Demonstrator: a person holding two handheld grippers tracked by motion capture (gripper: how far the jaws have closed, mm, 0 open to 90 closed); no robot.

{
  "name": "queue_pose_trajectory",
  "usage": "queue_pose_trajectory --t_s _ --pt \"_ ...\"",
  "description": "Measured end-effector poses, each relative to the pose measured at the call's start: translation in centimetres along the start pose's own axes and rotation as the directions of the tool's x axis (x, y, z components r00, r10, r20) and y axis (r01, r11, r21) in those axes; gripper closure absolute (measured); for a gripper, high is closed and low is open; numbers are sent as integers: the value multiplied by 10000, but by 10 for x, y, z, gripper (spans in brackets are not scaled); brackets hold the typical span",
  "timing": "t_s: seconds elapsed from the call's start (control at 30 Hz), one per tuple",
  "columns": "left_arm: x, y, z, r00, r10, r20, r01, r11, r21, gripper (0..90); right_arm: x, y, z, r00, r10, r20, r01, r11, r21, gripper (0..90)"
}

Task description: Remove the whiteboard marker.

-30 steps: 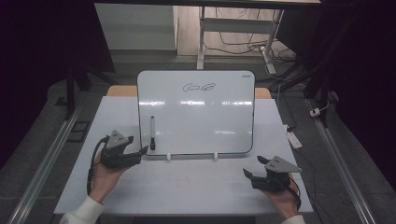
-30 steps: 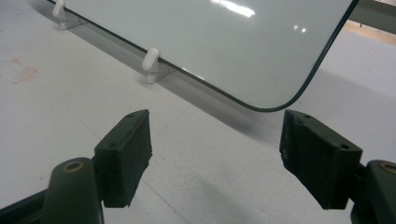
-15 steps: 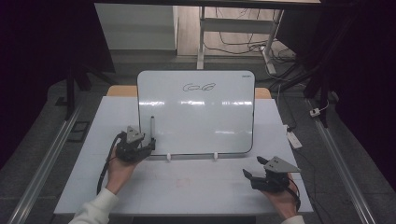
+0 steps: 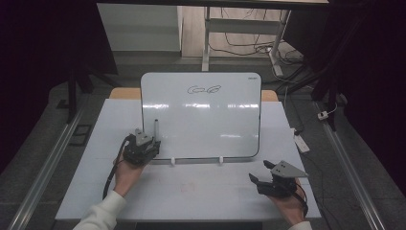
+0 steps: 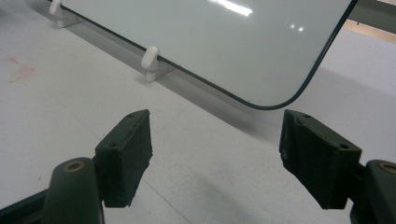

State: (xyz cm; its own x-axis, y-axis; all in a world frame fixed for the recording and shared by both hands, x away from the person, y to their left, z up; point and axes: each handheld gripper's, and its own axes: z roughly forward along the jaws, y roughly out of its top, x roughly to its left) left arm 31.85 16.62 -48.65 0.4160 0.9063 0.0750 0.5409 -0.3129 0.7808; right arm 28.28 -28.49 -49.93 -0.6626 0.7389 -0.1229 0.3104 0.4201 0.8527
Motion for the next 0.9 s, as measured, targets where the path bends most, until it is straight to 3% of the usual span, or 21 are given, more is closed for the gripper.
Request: queue_pose_trajectory --t_s 0.23,0.33,0.43,0.63,0.77,0.83,0.87,0.9 --pt "-6 3 2 9992 320 -259 -318 9995 76 755 1 1 -1 10000 -4 43 4 10000 -50 250" --pt "-13 4 5 9973 636 -369 -629 9978 215 807 2 2 -1 10000 -44 32 44 10000 -59 250" --pt "-20 4 6 9899 1133 -850 -1115 9934 255 815 3 2 -1 10000 -60 15 60 10000 -78 251" --pt "-21 3 5 9860 1381 -933 -1368 9904 210 823 4 3 -3 10000 -80 38 81 9997 -227 259" --pt "-19 3 1 9864 1476 -722 -1472 9890 108 824 6 5 -4 9999 -106 13 107 9994 -331 265" --pt "-17 4 -4 9903 1331 -390 -1335 9910 -101 824 7 5 -4 9999 -104 -37 102 9992 -375 265" --pt "-15 6 -9 9929 1192 8 -1191 9924 -295 824 7 5 -4 9999 -93 -67 91 9992 -384 265" --pt "-15 6 -9 9929 1192 8 -1191 9924 -295 824 7 6 -4 9999 -63 -109 59 9992 -408 266"
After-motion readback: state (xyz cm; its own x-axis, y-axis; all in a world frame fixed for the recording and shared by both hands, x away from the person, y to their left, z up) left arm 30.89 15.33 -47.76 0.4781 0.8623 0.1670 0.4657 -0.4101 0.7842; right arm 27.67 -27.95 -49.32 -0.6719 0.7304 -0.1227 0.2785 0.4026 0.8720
